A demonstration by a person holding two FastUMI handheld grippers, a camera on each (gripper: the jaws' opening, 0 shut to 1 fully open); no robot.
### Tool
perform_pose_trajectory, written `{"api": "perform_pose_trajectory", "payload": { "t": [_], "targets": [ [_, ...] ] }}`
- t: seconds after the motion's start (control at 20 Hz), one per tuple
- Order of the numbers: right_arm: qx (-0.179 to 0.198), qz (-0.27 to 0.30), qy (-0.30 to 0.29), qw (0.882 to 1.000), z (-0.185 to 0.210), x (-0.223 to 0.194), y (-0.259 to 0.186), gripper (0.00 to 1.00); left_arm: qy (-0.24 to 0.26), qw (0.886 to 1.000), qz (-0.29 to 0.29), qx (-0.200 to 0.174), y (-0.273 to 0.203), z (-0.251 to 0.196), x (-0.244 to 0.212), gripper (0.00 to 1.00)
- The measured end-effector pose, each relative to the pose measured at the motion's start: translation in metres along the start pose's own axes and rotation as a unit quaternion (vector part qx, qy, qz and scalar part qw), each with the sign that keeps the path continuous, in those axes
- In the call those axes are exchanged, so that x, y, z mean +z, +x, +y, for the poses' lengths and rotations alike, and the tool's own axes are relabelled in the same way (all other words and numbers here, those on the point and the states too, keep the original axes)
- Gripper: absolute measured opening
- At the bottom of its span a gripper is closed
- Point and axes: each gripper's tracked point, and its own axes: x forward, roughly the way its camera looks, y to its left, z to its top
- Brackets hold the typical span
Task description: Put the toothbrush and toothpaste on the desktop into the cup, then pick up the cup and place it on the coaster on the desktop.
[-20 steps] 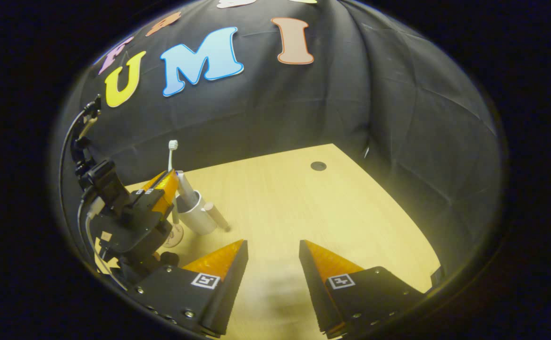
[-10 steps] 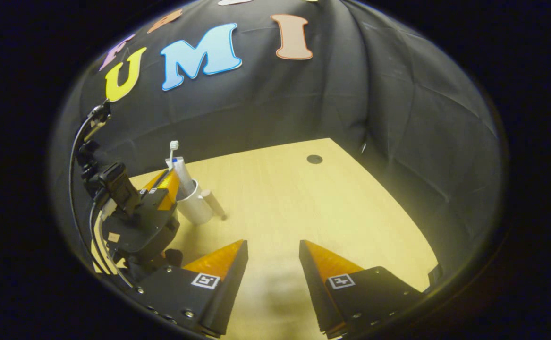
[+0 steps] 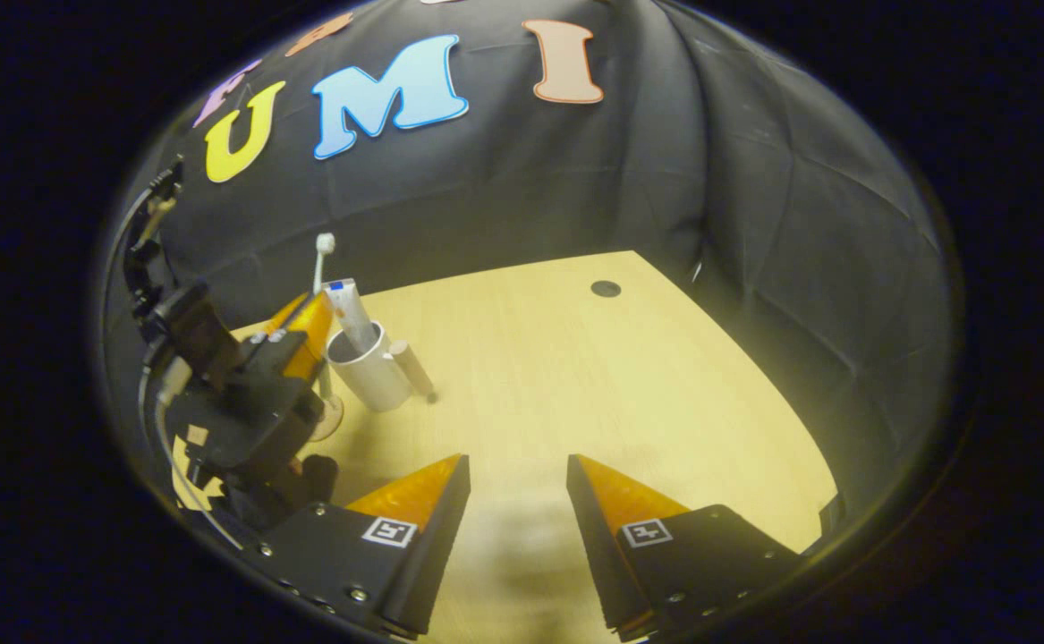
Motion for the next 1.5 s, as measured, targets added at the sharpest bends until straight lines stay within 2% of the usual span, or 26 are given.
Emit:
{"api": "perform_pose_trajectory", "payload": {
  "t": [0.05, 0.1, 0.2, 0.45, 0.75, 1.1, 1.15, 1.2, 1.25, 1.5],
  "targets": [
    [-0.001, 0.002, 0.003, 1.0, 0.0, -0.003, 0.001, 0.71, 0.002, 1.0, -0.03, -0.006, 0.001, -0.001, 0.019, 0.09],
    [-0.002, 0.005, 0.005, 1.0, -0.001, -0.004, 0.001, 0.68, 0.004, 0.999, -0.043, -0.009, 0.005, -0.003, 0.028, 0.06],
    [-0.003, 0.009, 0.007, 1.0, 0.0, -0.007, 0.002, 0.68, 0.013, 0.998, -0.055, -0.015, 0.017, -0.009, 0.033, 0.06],
    [-0.012, 0.013, 0.003, 1.0, -0.003, -0.01, 0.002, 0.68, 0.013, 0.998, -0.056, -0.022, 0.034, -0.016, 0.023, 0.07],
    [-0.022, 0.024, 0.009, 0.999, -0.006, -0.015, 0.006, 0.68, 0.004, 0.999, -0.043, -0.011, 0.044, -0.008, -0.001, 0.07],
    [-0.017, 0.032, 0.008, 0.999, 0.0, -0.018, 0.009, 0.68, 0.007, 0.999, -0.052, -0.004, 0.042, -0.007, -0.001, 0.06],
    [-0.018, 0.033, 0.008, 0.999, 0.001, -0.019, 0.01, 0.68, 0.009, 0.999, -0.051, -0.007, 0.042, -0.009, -0.002, 0.11],
    [-0.018, 0.034, 0.009, 0.999, 0.002, -0.02, 0.011, 0.68, 0.011, 0.999, -0.051, -0.011, 0.043, -0.012, -0.001, 0.11],
    [-0.017, 0.036, 0.011, 0.999, 0.002, -0.02, 0.01, 0.68, 0.013, 0.999, -0.048, -0.012, 0.042, -0.013, -0.002, 0.17],
    [-0.015, 0.041, 0.014, 0.999, 0.004, -0.022, 0.013, 0.68, 0.007, 0.999, -0.047, -0.012, 0.039, -0.012, 0.001, 0.16]
  ]
}}
